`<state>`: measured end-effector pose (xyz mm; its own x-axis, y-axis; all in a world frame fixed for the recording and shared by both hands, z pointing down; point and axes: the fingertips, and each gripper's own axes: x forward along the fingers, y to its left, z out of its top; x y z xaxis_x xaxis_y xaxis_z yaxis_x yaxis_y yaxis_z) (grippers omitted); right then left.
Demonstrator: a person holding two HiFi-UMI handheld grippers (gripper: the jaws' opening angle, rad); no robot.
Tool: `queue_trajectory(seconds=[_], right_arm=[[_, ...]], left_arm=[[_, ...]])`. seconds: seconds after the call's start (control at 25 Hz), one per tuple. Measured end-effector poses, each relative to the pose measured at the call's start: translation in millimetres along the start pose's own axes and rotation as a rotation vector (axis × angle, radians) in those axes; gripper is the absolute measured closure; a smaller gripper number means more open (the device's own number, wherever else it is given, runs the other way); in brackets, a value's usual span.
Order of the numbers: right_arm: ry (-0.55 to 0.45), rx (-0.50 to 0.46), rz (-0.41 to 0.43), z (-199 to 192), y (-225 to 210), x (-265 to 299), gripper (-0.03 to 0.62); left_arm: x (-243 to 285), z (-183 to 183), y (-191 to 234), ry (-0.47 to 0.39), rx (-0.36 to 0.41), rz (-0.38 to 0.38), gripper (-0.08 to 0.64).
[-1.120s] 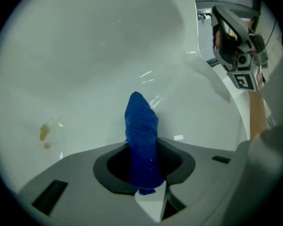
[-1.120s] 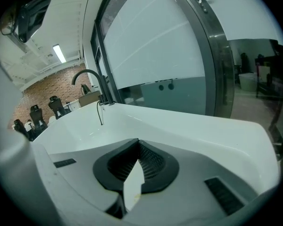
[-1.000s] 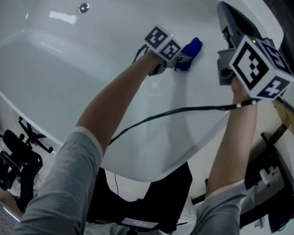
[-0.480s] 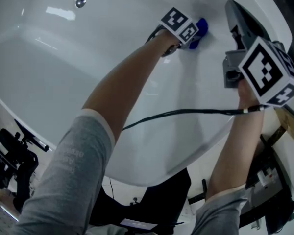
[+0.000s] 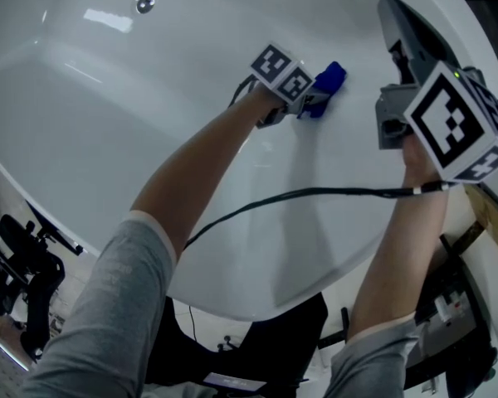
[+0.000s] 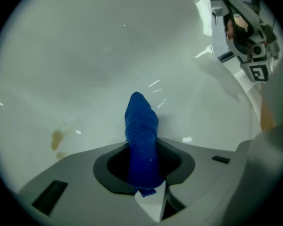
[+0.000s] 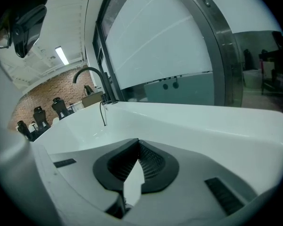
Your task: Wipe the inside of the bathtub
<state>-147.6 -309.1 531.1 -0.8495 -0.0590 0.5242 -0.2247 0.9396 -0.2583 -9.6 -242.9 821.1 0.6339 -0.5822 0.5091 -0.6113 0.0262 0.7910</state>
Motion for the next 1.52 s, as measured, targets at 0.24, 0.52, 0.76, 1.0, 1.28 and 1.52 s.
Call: queue_trajectory(seconds=[0.24, 0.52, 0.76, 1.0, 1.28, 1.52], right_arm=[[-0.027, 0.020, 0.012, -7, 4, 10, 0.583], [-0.048, 0.034, 0.020, -23, -2, 20, 0.583], [-0.043, 0.009, 0.022, -19, 10, 29, 0.583], [0.051, 0.092, 0.001, -50, 5, 41, 0.583], [0.224, 0.116, -0.067, -101, -2, 54, 0.583], [0.292, 0.128, -0.130, -125, -15, 57, 0.583]], left_arm=[[12, 48, 40, -0.038, 0.095, 0.171, 0.448], [18, 59, 66, -0.105, 0.054, 0.245, 0.448], [21, 41, 104, -0.111, -0.012, 0.316, 0.448], [26, 21, 132, -0.065, -0.043, 0.371, 0.448], [23, 8, 149, -0.001, 0.009, 0.403, 0.446], [11, 1, 161, 0.001, 0.006, 0.404, 0.446]])
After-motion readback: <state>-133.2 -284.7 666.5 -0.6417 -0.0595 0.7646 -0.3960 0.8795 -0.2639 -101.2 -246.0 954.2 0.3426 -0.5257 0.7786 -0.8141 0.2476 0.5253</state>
